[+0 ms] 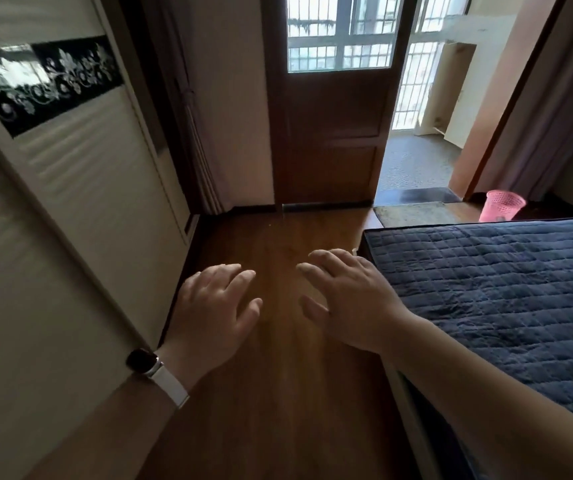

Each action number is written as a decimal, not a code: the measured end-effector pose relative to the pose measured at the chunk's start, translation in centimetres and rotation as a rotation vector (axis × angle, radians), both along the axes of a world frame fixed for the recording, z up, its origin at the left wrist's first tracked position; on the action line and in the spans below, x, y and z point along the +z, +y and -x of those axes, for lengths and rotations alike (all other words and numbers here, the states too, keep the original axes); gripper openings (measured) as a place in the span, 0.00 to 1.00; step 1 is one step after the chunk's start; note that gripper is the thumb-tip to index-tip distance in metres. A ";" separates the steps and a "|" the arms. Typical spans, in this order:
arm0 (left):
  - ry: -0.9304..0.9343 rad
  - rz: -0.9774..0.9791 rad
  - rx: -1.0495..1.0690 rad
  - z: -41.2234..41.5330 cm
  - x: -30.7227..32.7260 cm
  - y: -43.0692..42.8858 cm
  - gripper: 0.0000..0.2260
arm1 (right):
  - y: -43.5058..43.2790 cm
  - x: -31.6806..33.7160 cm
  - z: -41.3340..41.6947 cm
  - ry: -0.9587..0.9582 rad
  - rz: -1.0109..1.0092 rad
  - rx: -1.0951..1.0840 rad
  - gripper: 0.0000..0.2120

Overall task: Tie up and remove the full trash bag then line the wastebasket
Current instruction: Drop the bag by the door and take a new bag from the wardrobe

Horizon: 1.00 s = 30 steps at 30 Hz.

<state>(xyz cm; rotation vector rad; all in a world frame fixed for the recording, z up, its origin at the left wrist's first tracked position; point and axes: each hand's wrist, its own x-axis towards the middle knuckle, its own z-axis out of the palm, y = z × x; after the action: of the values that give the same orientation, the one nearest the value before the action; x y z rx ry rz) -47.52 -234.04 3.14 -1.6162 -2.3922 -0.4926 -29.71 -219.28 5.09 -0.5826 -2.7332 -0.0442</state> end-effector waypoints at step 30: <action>0.245 0.094 0.570 37.9 2.3 16.1 0.19 | 24.7 1.0 48.7 -0.044 0.088 0.606 0.24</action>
<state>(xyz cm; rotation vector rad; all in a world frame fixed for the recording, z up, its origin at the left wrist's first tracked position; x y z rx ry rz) -85.42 -217.98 5.46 -0.8830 -2.5469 -0.0709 -78.39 -194.60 6.12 0.2438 -2.8440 0.2136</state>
